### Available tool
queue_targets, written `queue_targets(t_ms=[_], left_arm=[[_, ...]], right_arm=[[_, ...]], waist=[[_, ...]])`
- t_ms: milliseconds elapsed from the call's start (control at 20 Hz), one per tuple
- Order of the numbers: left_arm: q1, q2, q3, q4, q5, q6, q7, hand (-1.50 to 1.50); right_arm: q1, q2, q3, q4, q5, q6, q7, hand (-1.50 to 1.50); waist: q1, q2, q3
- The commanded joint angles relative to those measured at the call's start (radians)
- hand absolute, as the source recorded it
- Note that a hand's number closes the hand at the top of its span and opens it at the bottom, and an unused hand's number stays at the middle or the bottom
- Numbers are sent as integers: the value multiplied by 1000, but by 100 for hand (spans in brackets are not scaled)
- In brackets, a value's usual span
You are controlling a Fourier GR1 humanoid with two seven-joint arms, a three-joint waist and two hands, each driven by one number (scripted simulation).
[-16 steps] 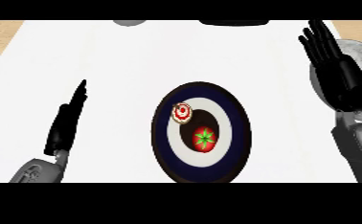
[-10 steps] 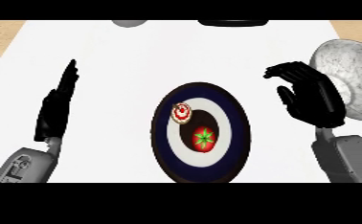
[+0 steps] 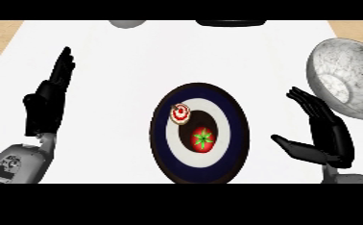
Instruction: Pick the tomato from the plate and place it in the bowl
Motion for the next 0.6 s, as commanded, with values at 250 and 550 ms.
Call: queue_targets(t_ms=[250, 550], left_arm=[[-18, 4, 29, -16, -7, -21, 33, 0], [-20, -17, 0, -67, -46, 3, 68, 0]], right_arm=[[84, -215, 106, -303, 235, -14, 234, -150], [-49, -297, 207, -410, 389, 10, 587, -150]], waist=[[-7, -3, -4], [19, -1, -4]])
